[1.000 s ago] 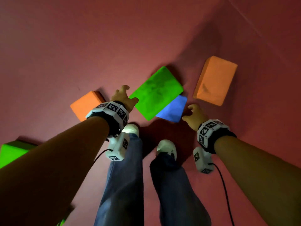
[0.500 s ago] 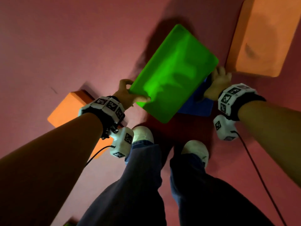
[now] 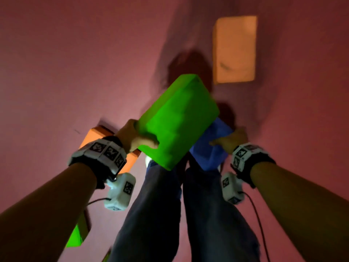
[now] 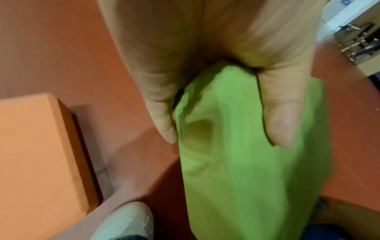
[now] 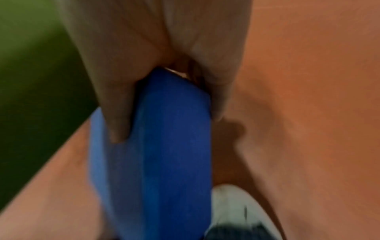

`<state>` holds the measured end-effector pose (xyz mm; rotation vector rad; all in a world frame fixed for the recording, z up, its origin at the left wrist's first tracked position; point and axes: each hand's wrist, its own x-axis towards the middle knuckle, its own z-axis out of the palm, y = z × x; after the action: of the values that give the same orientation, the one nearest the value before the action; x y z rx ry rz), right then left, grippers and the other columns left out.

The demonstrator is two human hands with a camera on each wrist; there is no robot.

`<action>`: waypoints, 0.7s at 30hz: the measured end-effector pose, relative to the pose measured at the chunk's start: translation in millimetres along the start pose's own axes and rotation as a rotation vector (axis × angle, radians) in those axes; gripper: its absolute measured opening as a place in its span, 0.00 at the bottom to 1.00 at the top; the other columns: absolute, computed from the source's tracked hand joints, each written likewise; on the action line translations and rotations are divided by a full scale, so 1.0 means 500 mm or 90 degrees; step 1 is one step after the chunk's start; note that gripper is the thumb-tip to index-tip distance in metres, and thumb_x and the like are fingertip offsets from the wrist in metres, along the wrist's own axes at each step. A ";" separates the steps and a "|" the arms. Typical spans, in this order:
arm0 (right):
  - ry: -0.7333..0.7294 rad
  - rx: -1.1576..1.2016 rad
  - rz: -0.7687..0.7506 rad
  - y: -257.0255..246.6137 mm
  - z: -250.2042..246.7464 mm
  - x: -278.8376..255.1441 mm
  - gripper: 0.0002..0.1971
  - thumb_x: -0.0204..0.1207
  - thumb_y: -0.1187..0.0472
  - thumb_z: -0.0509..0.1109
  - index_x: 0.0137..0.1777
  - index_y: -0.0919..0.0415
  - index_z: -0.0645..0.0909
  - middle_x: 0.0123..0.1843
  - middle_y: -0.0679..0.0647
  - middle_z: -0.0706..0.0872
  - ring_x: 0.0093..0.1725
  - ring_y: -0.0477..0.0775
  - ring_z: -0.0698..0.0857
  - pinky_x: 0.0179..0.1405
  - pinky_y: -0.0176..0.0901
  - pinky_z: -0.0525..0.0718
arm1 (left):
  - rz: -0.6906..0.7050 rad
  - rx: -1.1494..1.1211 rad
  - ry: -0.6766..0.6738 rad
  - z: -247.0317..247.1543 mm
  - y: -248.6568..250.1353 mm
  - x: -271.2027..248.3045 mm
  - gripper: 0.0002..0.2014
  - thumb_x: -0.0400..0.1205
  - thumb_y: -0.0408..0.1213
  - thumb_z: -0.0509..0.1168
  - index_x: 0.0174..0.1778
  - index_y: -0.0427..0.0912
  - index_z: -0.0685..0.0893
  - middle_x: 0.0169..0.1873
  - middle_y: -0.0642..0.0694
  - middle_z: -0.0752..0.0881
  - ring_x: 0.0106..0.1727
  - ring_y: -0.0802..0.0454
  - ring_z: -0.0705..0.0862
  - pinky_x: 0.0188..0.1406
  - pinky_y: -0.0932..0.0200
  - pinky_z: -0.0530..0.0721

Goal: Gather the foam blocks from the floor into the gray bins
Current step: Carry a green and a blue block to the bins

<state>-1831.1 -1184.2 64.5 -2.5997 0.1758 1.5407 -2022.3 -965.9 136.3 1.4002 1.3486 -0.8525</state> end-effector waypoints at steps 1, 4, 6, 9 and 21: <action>0.034 0.027 0.026 0.019 -0.026 -0.039 0.66 0.50 0.47 0.88 0.82 0.64 0.51 0.79 0.65 0.65 0.74 0.67 0.72 0.67 0.56 0.77 | -0.007 -0.023 0.016 0.002 0.021 -0.037 0.56 0.41 0.55 0.79 0.67 0.40 0.70 0.52 0.42 0.81 0.43 0.51 0.79 0.37 0.57 0.80; 0.099 0.052 0.044 0.097 -0.121 -0.167 0.51 0.62 0.53 0.83 0.80 0.59 0.55 0.73 0.66 0.64 0.69 0.72 0.72 0.61 0.58 0.78 | 0.020 -0.038 0.065 0.012 0.097 -0.154 0.50 0.61 0.47 0.82 0.75 0.44 0.62 0.59 0.36 0.80 0.42 0.43 0.81 0.26 0.57 0.80; 0.104 0.080 0.047 0.149 -0.174 -0.234 0.46 0.66 0.51 0.80 0.80 0.58 0.57 0.71 0.66 0.64 0.66 0.73 0.73 0.59 0.58 0.78 | 0.036 -0.036 0.059 0.023 0.143 -0.214 0.54 0.60 0.51 0.81 0.77 0.46 0.57 0.64 0.35 0.77 0.51 0.35 0.82 0.40 0.49 0.87; 0.149 0.177 0.052 0.214 -0.258 -0.343 0.42 0.67 0.52 0.78 0.78 0.59 0.61 0.70 0.65 0.64 0.62 0.70 0.77 0.56 0.55 0.79 | 0.100 0.023 0.042 0.038 0.232 -0.311 0.57 0.53 0.57 0.76 0.76 0.45 0.56 0.65 0.34 0.75 0.59 0.32 0.80 0.53 0.38 0.83; 0.416 0.426 0.168 0.535 -0.333 -0.933 0.43 0.63 0.56 0.81 0.77 0.54 0.65 0.68 0.63 0.69 0.62 0.66 0.79 0.61 0.47 0.76 | 0.553 0.394 -0.076 0.167 0.385 -0.823 0.42 0.58 0.64 0.72 0.66 0.54 0.67 0.55 0.39 0.83 0.54 0.38 0.83 0.51 0.47 0.81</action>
<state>-1951.9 -1455.1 543.0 -2.4360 0.9319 0.4616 -1879.4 -1149.8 534.9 2.1202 0.2680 -0.7395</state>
